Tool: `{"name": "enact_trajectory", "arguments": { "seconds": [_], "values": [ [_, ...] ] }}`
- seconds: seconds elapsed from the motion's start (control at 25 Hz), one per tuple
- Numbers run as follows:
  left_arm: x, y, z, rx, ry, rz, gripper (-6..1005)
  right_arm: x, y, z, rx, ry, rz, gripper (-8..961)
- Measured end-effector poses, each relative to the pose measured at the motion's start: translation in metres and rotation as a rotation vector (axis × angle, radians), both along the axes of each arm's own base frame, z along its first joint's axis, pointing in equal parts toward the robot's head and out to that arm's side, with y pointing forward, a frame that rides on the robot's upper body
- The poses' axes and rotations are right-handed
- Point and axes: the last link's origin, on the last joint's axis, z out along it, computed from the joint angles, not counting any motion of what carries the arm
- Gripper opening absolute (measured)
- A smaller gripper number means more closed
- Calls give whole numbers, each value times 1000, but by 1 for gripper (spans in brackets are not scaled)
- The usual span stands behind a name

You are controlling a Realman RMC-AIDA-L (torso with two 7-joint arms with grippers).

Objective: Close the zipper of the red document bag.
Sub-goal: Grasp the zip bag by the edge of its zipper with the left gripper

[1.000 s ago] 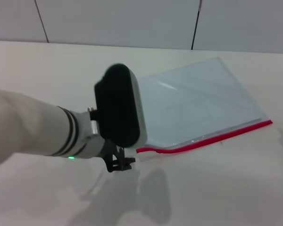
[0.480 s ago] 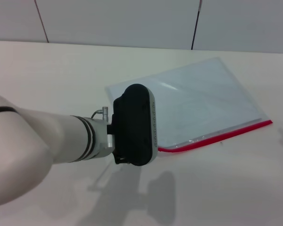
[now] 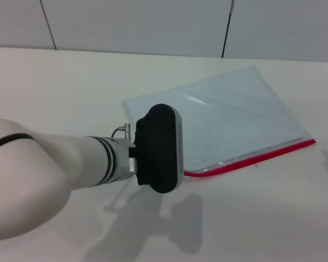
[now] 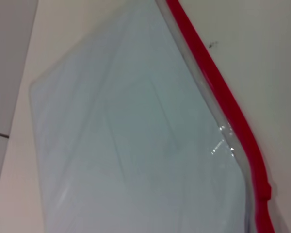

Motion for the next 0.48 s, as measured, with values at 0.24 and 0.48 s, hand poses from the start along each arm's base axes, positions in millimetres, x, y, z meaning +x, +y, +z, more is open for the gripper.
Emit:
{"name": "enact_trajectory", "arguments": {
  "seconds": [0.24,0.48],
  "values": [
    [1,5,-8,3,-14,-40,594,-2,-3,1,8,6,22,815],
    [0,5,-14,-8,-10,-63,590,-4,-6,2,17,13,41,815]
  ]
}}
